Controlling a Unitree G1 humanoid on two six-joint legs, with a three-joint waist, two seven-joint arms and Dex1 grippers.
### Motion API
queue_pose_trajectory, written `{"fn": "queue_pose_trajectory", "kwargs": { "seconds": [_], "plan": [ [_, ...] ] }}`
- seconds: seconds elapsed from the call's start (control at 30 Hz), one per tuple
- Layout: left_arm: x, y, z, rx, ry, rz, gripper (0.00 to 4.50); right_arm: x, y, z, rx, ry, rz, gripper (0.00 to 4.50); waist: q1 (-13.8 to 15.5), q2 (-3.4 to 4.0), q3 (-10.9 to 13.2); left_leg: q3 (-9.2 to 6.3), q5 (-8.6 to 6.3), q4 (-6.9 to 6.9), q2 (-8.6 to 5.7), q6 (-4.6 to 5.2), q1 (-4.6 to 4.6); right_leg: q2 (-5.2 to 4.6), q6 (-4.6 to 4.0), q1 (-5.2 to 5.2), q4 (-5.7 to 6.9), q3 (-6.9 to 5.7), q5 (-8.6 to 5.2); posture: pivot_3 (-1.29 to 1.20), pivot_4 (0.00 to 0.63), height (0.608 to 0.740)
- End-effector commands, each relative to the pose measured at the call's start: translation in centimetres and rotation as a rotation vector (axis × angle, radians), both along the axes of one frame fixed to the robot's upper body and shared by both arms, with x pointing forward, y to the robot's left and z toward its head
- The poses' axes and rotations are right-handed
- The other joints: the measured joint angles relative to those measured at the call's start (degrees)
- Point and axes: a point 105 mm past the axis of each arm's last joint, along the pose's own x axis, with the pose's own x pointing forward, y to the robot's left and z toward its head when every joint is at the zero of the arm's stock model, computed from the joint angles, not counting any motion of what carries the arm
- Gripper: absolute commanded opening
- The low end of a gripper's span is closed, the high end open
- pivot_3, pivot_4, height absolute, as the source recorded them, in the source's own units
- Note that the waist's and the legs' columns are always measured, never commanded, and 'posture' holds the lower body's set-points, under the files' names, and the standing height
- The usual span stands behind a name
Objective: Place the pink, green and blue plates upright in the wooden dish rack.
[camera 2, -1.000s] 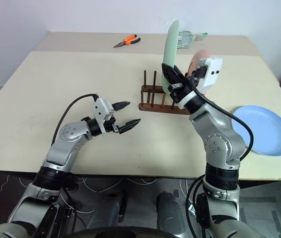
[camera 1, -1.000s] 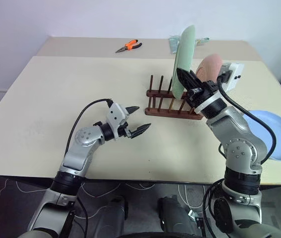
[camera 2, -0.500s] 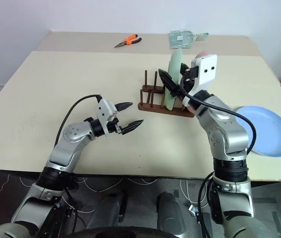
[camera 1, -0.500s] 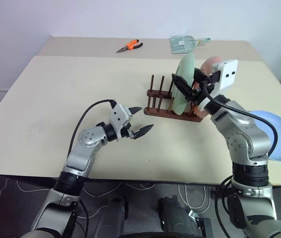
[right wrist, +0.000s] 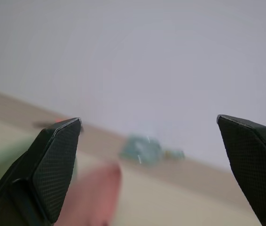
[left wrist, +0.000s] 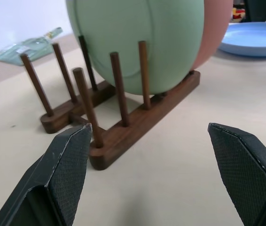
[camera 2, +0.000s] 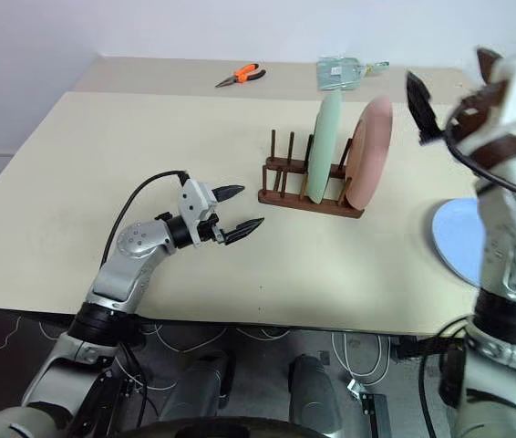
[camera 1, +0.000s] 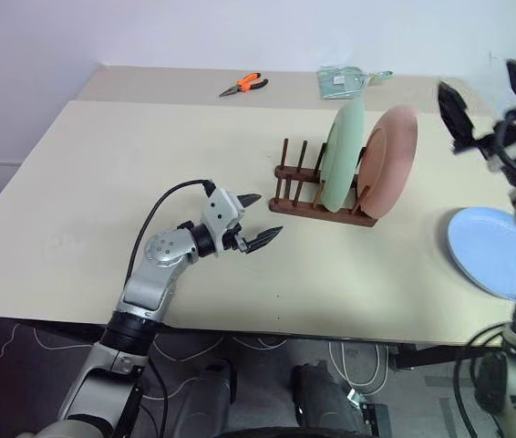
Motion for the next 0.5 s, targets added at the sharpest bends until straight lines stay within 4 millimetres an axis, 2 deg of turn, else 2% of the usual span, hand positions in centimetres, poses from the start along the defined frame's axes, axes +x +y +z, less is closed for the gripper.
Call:
{"fn": "queue_pose_trajectory", "kwargs": {
  "seconds": [0.03, 0.1, 0.23, 0.3, 0.4, 0.5],
  "plan": [
    [-0.4, -1.0, 0.8, 0.013, -0.053, -0.061, 4.07, -1.1, -1.3, -3.4, -0.136, 0.157, -0.066, 4.46, -0.1, 0.02, 0.0, 0.01, 0.00, 0.01, 0.00, 0.00, 0.00, 0.00, 0.00, 0.00, 0.02, 0.00, 0.00, 0.00, 0.150, 0.740],
    [-0.5, -1.2, 0.8, 0.009, -0.053, -0.080, 4.07, -1.6, -2.1, -7.1, -0.174, 0.310, -0.098, 4.46, -0.2, 0.04, 0.0, 0.07, 0.00, 0.01, 0.03, 0.00, 0.04, 0.00, 0.00, 0.01, 0.03, 0.02, -0.01, 0.00, 0.150, 0.740],
    [-0.4, -1.5, 1.0, 0.009, -0.059, -0.093, 4.07, -2.6, -2.7, -11.6, -0.247, 0.466, -0.128, 4.46, -0.4, 0.11, 0.0, 0.20, 0.00, 0.06, 0.06, 0.00, 0.09, 0.01, -0.14, 0.00, 0.05, 0.11, -0.08, 0.00, 0.150, 0.740],
    [-0.2, -1.6, 1.1, 0.013, -0.063, -0.098, 4.07, -3.3, -4.1, -14.3, -0.187, 0.574, -0.227, 4.46, -0.1, 0.10, 0.0, 0.20, 0.00, 0.11, 0.06, 0.00, 0.09, 0.01, -0.15, 0.05, 0.04, 0.10, -0.09, 0.00, 0.150, 0.740],
    [-0.2, -1.7, 1.3, 0.001, -0.061, -0.104, 4.07, -4.0, -5.1, -16.9, -0.152, 0.688, -0.288, 3.65, 0.0, 0.09, 0.0, 0.20, -0.01, 0.18, 0.03, 0.01, 0.08, -0.01, -0.15, 0.09, 0.01, 0.10, -0.10, 0.00, 0.150, 0.740],
    [-0.2, -1.8, 1.4, -0.002, -0.064, -0.106, 4.07, -4.1, -5.6, -17.7, -0.144, 0.721, -0.316, 2.19, -0.1, 0.10, 0.0, 0.20, -0.01, 0.18, 0.04, 0.01, 0.07, -0.01, -0.15, 0.08, 0.02, 0.10, -0.10, 0.00, 0.150, 0.740]
  ]
}}
